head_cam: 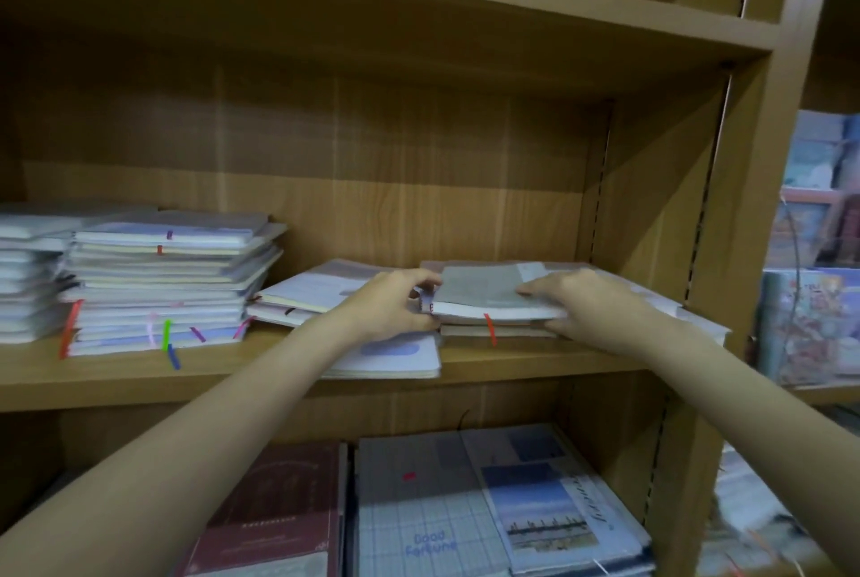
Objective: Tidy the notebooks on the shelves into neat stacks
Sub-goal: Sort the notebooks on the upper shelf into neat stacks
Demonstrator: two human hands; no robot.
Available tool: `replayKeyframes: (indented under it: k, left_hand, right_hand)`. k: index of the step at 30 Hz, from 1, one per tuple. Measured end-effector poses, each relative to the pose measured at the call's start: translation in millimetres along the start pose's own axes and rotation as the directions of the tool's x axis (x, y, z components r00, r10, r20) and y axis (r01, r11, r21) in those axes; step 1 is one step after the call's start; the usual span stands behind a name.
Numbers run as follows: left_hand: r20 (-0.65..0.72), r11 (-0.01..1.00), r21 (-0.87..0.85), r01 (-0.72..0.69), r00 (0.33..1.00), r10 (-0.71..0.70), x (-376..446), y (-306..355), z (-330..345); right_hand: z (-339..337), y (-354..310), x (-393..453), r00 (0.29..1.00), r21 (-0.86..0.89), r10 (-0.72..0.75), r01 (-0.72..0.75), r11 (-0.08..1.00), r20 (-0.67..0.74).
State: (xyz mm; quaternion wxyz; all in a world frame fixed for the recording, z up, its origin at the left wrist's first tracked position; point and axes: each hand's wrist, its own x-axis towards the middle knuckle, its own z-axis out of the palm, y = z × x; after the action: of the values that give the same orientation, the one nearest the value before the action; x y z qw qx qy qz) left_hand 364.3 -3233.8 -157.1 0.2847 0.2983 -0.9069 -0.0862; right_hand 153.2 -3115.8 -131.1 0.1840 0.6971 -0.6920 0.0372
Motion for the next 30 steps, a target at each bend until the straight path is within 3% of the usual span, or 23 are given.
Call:
replayKeyframes:
  k: [2, 4, 7, 9, 12, 15, 18, 21, 22, 23, 25, 26, 27, 30]
  left_hand:
    - [0.028, 0.999, -0.027, 0.034, 0.999, -0.033, 1.8, 2.8, -1.4]
    - [-0.023, 0.97, -0.237, 0.047, 0.998, -0.054, 1.2, 8.0, -6.8]
    - [-0.208, 0.823, -0.567, 0.016, 0.965, -0.161, -9.6, 18.1, -32.0]
    - [-0.238, 0.707, -0.707, -0.01, 0.945, -0.225, -21.6, 19.0, -54.0]
    - [-0.279, 0.585, -0.808, -0.075, 0.923, -0.266, -50.2, 5.9, -90.1]
    - [-0.365, 0.549, -0.824, -0.137, 0.871, -0.33, -86.9, -19.5, -127.8]
    - [-0.453, 0.6, -0.78, -0.181, 0.824, -0.341, -122.0, -50.9, -159.1]
    - [-0.52, 0.703, -0.704, -0.102, 0.748, -0.412, -151.7, -84.5, -184.5]
    - [-0.576, 0.736, -0.672, -0.077, 0.679, -0.455, -160.0, -96.7, -194.2]
    - [-0.643, 0.777, -0.628, -0.034, 0.585, -0.494, -168.3, -110.8, -204.8]
    - [-0.756, 0.843, -0.509, 0.174, 0.379, -0.534, -189.8, -139.0, -218.4]
    - [-0.778, 0.84, -0.45, 0.302, 0.328, -0.535, -202.4, -151.5, -219.7]
    - [-0.779, 0.826, -0.385, 0.412, 0.335, -0.531, -214.8, -163.4, -217.4]
    - [-0.701, 0.826, -0.153, 0.543, 0.529, -0.478, -240.3, -192.5, -198.0]
  right_hand:
    - [-4.6, -5.5, -1.6, 0.984, 0.021, 0.022, -0.018, 1.0, -0.175]
    - [-11.7, -10.2, 2.0, 0.932, 0.155, 0.104, -0.052, 0.987, -0.348]
    - [-24.4, -32.9, 14.3, 0.753, 0.289, 0.163, 0.036, 0.957, -0.637]
    - [-33.9, -58.0, 23.2, 0.651, 0.289, 0.137, 0.131, 0.948, -0.746]
    - [-46.9, -101.4, 40.3, 0.576, 0.297, 0.093, 0.271, 0.915, -0.812]
    - [-57.3, -152.3, 59.1, 0.527, 0.265, 0.015, 0.401, 0.877, -0.85]
    - [-61.1, -204.8, 76.9, 0.512, 0.268, -0.03, 0.497, 0.825, -0.859]
    - [-67.2, -259.0, 106.8, 0.468, 0.266, -0.028, 0.55, 0.791, -0.883]
    - [-70.6, -279.0, 119.8, 0.505, 0.302, -0.031, 0.562, 0.77, -0.863]
    - [-75.2, -301.4, 131.2, 0.591, 0.366, -0.053, 0.565, 0.739, -0.805]
    - [-77.6, -346.2, 150.9, 0.791, 0.481, -0.214, 0.537, 0.693, -0.574]
    - [-74.4, -366.5, 158.8, 0.845, 0.488, -0.309, 0.511, 0.707, -0.436]
    - [-70.5, -383.8, 162.5, 0.867, 0.448, -0.368, 0.491, 0.747, -0.336]
    - [-59.3, -406.8, 166.2, 0.883, 0.315, -0.351, 0.445, 0.839, -0.312]
